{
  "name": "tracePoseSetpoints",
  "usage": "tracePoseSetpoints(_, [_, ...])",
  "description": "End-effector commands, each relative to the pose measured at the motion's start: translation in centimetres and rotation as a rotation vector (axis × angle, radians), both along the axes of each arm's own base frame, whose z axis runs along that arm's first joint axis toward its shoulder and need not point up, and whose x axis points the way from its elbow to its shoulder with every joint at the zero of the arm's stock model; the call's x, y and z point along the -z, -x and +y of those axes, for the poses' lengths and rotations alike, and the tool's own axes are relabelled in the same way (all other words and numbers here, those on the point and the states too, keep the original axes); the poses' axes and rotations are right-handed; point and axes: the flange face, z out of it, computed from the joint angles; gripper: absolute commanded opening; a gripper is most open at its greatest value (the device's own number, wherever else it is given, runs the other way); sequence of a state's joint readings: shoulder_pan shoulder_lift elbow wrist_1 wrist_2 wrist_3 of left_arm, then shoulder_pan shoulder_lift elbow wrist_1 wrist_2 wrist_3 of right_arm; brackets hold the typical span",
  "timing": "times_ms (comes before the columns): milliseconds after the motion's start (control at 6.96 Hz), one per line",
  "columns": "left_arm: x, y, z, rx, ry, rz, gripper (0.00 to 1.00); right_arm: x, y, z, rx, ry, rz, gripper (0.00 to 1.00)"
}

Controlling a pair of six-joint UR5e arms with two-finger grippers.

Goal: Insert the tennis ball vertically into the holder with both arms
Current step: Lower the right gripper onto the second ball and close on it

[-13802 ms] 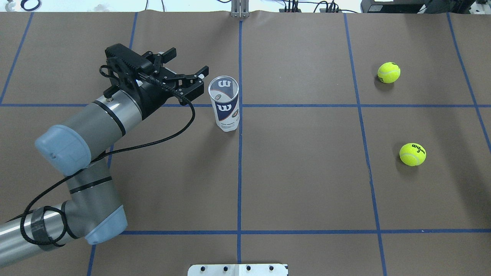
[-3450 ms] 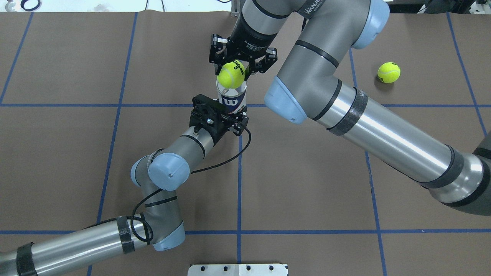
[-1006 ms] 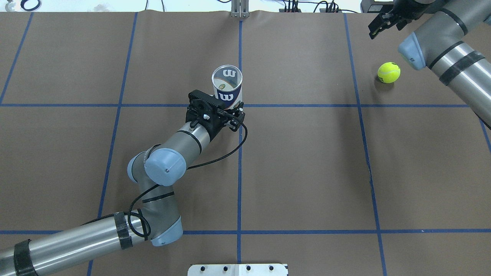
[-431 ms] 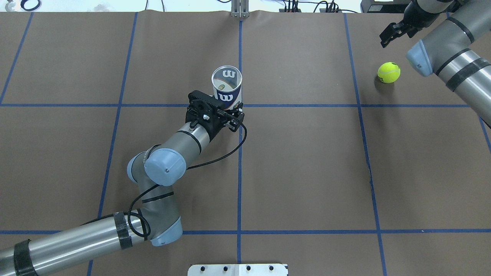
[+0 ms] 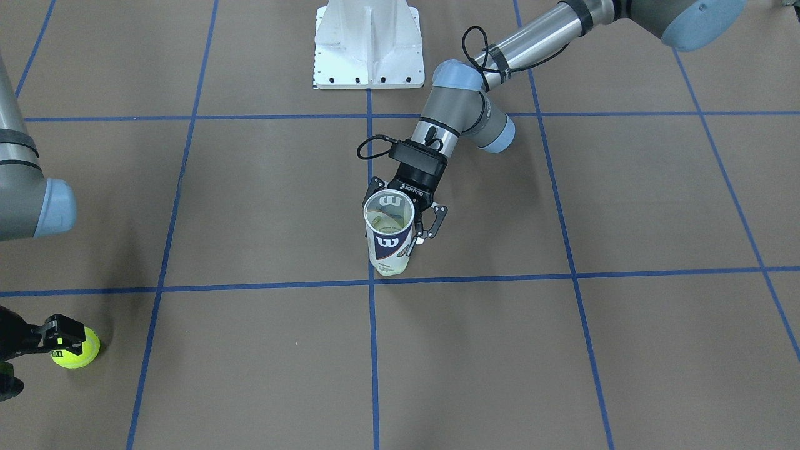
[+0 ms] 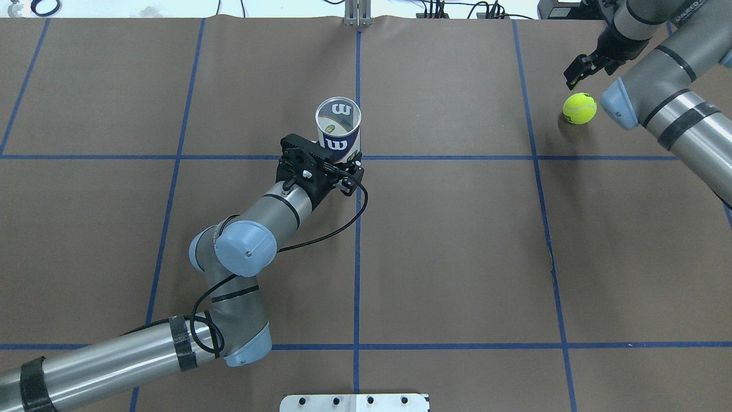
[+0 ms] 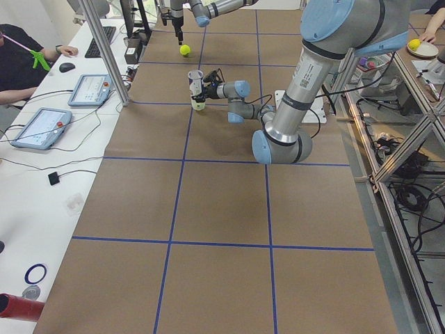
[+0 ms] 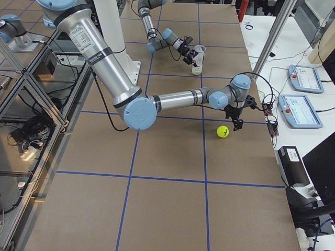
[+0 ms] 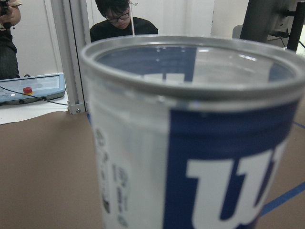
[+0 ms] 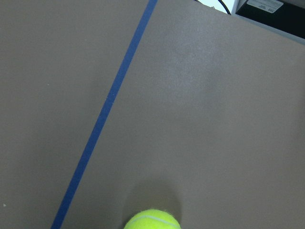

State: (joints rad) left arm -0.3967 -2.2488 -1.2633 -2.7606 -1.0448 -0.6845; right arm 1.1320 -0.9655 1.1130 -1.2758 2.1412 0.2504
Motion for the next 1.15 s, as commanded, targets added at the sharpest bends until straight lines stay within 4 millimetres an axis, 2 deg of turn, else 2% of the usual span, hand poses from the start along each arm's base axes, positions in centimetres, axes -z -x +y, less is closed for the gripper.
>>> tracePoseSetpoints(0, [0.0, 0.1, 0.0, 0.001, -0.002, 0.0, 0.81, -1.7, 2.4, 1.4, 0.03, 0.015, 0.025, 1.0])
tracePoseSetpoints(288, [0.0, 0.1, 0.0, 0.002, -0.002, 0.0, 0.81, -3.6, 2.4, 2.1, 0.045, 0.028, 0.046, 1.0])
tracePoseSetpoints(575, [0.0, 0.1, 0.0, 0.002, -0.003, -0.002, 0.81, -4.9, 2.7, 1.9, 0.047, 0.048, 0.066, 0.99])
tracePoseSetpoints(719, [0.0, 0.1, 0.0, 0.001, -0.003, -0.002, 0.81, -4.8, 2.9, 1.8, 0.046, 0.05, 0.066, 0.9])
tracePoseSetpoints(863, [0.0, 0.1, 0.0, 0.002, -0.003, -0.002, 0.81, -4.5, 2.9, 1.7, 0.043, 0.05, 0.065, 0.74])
tracePoseSetpoints(1006, [-0.1, 0.1, 0.0, 0.002, -0.002, -0.003, 0.81, -3.9, 3.1, 1.4, 0.04, 0.045, 0.061, 0.53])
